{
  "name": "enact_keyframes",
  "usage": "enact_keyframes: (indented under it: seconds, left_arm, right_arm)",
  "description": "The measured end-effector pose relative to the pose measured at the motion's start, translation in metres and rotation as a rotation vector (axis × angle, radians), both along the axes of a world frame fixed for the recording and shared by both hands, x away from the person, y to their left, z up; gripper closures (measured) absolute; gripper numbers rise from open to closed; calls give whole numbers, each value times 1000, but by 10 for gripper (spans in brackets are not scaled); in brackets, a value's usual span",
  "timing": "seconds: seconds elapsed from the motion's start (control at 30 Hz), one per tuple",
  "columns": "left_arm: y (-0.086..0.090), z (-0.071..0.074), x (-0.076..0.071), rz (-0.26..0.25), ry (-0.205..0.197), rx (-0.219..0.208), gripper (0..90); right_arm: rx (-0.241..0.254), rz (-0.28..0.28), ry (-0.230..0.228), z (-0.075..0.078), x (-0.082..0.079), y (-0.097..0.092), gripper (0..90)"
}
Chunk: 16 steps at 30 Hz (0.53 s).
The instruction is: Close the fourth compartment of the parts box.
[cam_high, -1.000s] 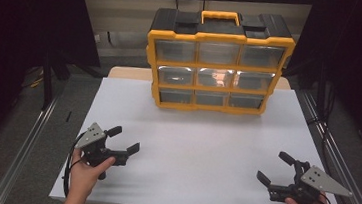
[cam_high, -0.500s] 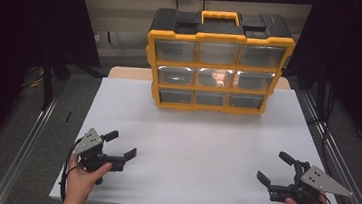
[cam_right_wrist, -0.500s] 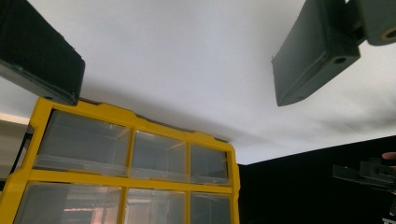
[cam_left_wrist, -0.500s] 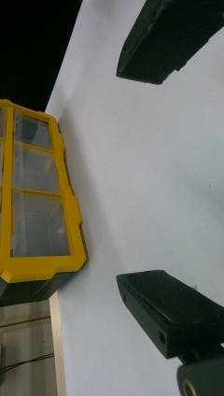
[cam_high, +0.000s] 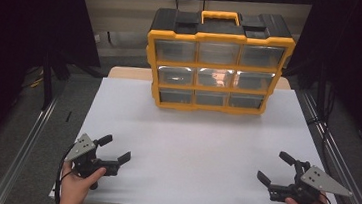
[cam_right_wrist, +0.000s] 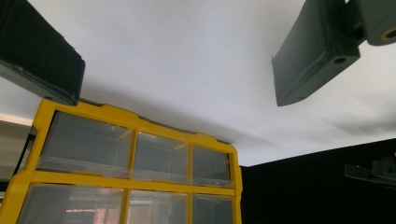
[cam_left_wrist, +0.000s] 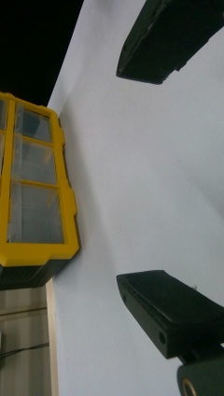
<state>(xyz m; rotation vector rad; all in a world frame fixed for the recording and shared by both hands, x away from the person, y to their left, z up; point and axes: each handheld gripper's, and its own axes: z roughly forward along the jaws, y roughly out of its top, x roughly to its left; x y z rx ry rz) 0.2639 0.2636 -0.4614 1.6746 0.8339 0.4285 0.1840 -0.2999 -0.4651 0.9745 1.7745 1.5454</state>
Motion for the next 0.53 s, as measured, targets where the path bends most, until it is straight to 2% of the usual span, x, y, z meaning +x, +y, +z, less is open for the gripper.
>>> enact_keyframes:
  seconds: [0.13,0.53]
  left_arm:
    - [1,1,-3,5,-5,-29,32]
    - [-2,1,-4,2,-18,-25,32]
  right_arm:
    - [-3,-1,-8,0,0,1,23]
    - [-17,7,-6,0,1,1,22]
